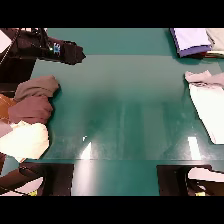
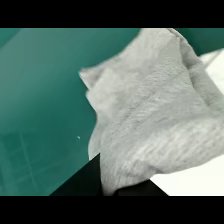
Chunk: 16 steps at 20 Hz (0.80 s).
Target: Fold the shirts.
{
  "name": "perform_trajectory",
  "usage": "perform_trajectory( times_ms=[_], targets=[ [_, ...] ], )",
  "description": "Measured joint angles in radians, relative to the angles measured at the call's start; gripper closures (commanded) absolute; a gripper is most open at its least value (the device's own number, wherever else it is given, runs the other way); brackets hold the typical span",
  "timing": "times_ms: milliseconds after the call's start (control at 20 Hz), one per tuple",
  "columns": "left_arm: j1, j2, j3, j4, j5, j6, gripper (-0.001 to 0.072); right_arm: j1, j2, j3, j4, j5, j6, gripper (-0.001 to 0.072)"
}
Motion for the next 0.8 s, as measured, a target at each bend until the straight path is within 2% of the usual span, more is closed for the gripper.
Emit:
perform_trajectory(
  times_ms=[350, 650, 700, 750, 800],
  targets=[
    [0.000, 0.000, 0.000, 0.000, -0.033, 0.002, 0.0686, -0.041, 0.010, 0.167, -0.007, 0.170, -0.003, 0.0699],
    [0.000, 0.000, 0.000, 0.003, -0.048, 0.011, 0.0686, -0.135, 0.123, -0.019, -0.076, 0.247, -0.003, 0.0696],
    [0.000, 0.000, 0.000, 0.003, -0.048, 0.016, 0.0686, -0.155, 0.152, -0.076, -0.111, 0.252, -0.003, 0.0672],
    [0.000, 0.000, 0.000, 0.003, -0.048, 0.021, 0.0686, -0.173, 0.177, -0.130, -0.143, 0.255, -0.003, 0.0478],
    [0.000, 0.000, 0.000, 0.003, -0.049, 0.025, 0.0686, -0.193, 0.204, -0.187, -0.180, 0.258, -0.003, 0.0216]
  ],
)
